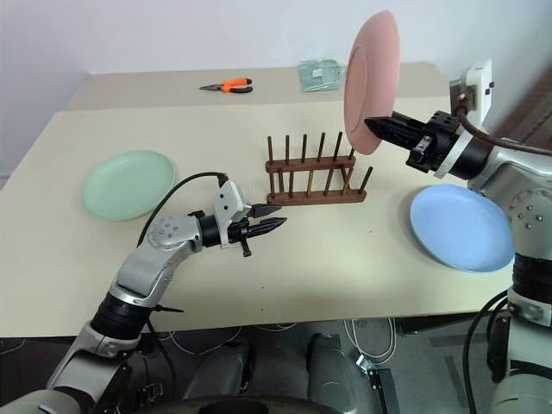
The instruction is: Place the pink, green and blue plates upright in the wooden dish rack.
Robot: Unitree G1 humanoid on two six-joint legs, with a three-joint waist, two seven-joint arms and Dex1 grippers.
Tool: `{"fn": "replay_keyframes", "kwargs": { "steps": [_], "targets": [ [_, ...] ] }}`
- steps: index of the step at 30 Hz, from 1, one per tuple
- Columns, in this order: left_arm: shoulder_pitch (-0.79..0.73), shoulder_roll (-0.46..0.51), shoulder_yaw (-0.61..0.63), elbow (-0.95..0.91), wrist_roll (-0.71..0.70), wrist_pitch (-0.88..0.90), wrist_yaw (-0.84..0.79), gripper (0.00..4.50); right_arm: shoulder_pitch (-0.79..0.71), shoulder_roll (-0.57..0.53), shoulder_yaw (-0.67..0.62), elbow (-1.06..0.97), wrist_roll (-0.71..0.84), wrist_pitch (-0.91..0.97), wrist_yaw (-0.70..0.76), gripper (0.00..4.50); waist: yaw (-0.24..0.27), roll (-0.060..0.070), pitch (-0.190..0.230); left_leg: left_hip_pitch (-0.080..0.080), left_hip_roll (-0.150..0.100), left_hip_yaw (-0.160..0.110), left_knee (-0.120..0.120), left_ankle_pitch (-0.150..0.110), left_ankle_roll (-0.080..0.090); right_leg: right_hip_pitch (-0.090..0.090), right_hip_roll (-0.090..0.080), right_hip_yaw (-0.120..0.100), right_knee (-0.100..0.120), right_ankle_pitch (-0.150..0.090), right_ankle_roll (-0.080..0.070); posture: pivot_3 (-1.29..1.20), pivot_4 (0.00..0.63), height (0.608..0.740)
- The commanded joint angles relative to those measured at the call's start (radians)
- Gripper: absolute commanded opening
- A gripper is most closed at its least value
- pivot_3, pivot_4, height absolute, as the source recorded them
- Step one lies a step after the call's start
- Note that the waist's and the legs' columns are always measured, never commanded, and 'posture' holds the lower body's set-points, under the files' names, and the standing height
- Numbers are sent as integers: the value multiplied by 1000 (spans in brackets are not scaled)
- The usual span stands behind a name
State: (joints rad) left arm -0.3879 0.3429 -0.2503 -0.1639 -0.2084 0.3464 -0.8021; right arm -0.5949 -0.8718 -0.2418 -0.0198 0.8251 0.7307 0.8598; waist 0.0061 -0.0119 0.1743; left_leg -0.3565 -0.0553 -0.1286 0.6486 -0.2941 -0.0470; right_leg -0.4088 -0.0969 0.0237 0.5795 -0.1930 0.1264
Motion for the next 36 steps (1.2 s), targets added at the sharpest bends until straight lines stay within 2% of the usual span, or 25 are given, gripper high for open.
{"fn": "replay_keyframes", "kwargs": {
  "steps": [1, 10, 13, 16, 17, 19, 21, 22, 24, 25, 27, 29, 32, 36],
  "targets": [
    [-2, -4, 10, -41, -16, 6, 10, 1255, -40, 0, 3, 54, -26, -20, 59, 18, 0, 0, 0, 0, 0, 0, 0, 0, 0, 0, 0, 0, 0, 0, 0, 0, 150, 740],
    [2, -5, 13, -45, -17, 10, 20, 1255, -74, 31, 54, 175, -108, -29, 134, 18, -3, 0, 0, 0, 0, 0, 0, 0, 0, 0, 0, 0, 0, 0, 0, 0, 150, 740],
    [7, -6, 23, -51, -41, 40, 18, 1255, -93, 51, 56, 195, -149, -59, 108, 1003, -5, 0, 0, 0, 0, 0, 0, 0, 0, 0, 0, 0, 0, 0, 0, 0, 150, 740],
    [8, -14, 55, -60, -79, 91, 40, 2105, -112, 83, 38, 216, -264, -222, 11, 2435, -6, 0, 0, 0, 0, 0, 0, 0, 0, 0, 0, 0, 0, 0, 0, 0, 150, 740],
    [9, -16, 65, -64, -82, 89, 50, 2569, -122, 89, 16, 223, -289, -268, -30, 2956, -6, 0, 0, 0, 0, 0, 0, 0, 0, 0, 0, 0, 0, 0, 0, 0, 150, 740],
    [11, -19, 81, -69, -83, 86, 71, 3546, -127, 94, -15, 222, -306, -303, -75, 2996, -4, 0, 0, 0, 0, 0, 0, 0, 0, 0, 0, 0, 0, 0, 1, 0, 150, 740],
    [6, -26, 121, -61, -74, 83, 126, 4473, -100, 61, -15, 189, -389, -388, -112, 2996, 0, 0, 0, 0, 0, 0, 0, 0, 0, 0, 0, 0, 0, 0, 0, 0, 150, 740],
    [6, -31, 143, -60, -80, 84, 146, 4473, -89, 52, -13, 176, -416, -420, -121, 2996, 1, 0, 0, 0, 0, 0, 0, 0, 0, 0, 0, 0, 0, 0, 0, 0, 150, 740],
    [-10, -67, 226, -43, -88, 75, 247, 4473, -82, 35, -19, 133, -420, -432, -113, 2996, 1, 0, 0, 0, 0, 0, 0, 0, 0, 0, 0, 0, 0, 0, 0, 0, 150, 740],
    [-32, -90, 287, -16, -71, 71, 342, 4473, -84, 30, -35, 83, -361, -376, -90, 2996, 1, 0, 0, 0, 0, 0, 0, 0, 0, 0, 0, 0, 0, 0, 0, 0, 150, 740],
    [-78, -115, 417, 46, -25, 80, 550, 4500, -80, 29, -38, -66, -256, -286, -46, 3535, -2, 0, 0, 0, 0, 0, 0, 0, 0, 0, 0, 0, 0, 0, 0, 0, 150, 740],
    [-130, -110, 530, 101, 71, 122, 804, 4500, -76, 28, 24, -205, -218, -230, -9, 4324, -13, 0, 0, 1, 1, -1, 0, 0, -1, -1, 1, 0, 1, 0, 1, 0, 150, 740],
    [-199, -132, 722, 145, 135, 236, 1147, 4500, -48, 33, 160, -366, -206, -170, 46, 4425, -24, -2, -1, 2, 1, -2, -1, 0, -1, 0, 1, 0, 1, -1, 3, 0, 150, 740],
    [-237, -174, 853, 118, 114, 369, 1305, 4500, -29, 95, 292, -407, -263, -194, 61, 4425, -11, -6, -2, 0, -1, -2, 0, 0, -1, 0, 0, 0, 0, -2, 4, 0, 150, 740]
  ]
}}
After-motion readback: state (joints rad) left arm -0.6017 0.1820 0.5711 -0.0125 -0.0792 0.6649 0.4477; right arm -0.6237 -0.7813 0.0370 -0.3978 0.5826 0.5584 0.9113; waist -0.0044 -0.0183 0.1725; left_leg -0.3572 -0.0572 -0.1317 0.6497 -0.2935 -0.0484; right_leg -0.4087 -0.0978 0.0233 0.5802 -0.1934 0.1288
